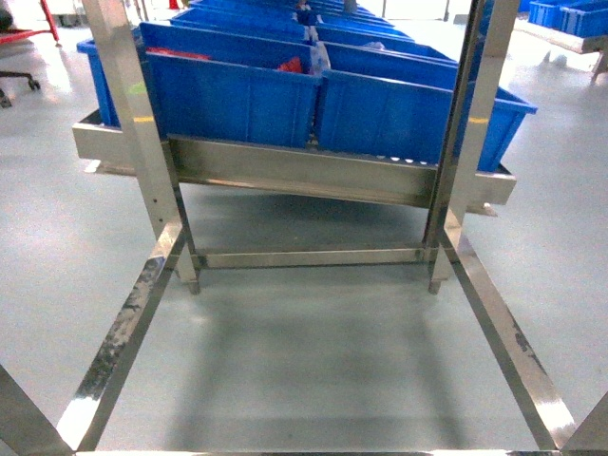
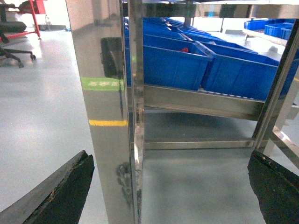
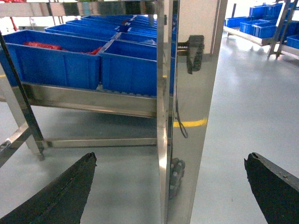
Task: Pick capacitor and pack into box
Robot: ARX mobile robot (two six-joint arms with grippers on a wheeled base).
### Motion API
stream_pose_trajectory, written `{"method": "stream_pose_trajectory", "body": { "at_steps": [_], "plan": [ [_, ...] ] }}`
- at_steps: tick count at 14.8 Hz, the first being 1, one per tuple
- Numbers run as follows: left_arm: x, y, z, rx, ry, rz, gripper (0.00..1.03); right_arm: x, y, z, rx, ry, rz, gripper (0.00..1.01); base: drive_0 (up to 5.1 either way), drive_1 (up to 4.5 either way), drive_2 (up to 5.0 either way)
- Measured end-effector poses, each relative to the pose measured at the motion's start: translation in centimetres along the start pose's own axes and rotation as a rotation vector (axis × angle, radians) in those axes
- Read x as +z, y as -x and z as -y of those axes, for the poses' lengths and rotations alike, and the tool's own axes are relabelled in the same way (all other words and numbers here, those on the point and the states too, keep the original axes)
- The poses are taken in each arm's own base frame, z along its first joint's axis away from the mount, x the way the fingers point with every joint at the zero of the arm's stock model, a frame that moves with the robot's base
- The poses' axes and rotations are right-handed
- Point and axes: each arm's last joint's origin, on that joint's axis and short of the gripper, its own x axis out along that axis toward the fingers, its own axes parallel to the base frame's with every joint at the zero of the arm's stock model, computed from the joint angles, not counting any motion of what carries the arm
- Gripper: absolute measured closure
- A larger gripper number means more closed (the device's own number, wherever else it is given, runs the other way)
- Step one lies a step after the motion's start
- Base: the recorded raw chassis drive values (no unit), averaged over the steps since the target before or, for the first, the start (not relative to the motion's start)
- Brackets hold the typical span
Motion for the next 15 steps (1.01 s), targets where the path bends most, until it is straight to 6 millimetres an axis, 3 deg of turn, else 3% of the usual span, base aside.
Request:
{"method": "stream_pose_trajectory", "body": {
  "at_steps": [15],
  "plan": [
    [0.00,0.00,0.00,0.000,0.000,0.000,0.05,0.00,0.00,0.00,0.000,0.000,0.000,0.03,0.0,0.00,0.0]
  ]
}}
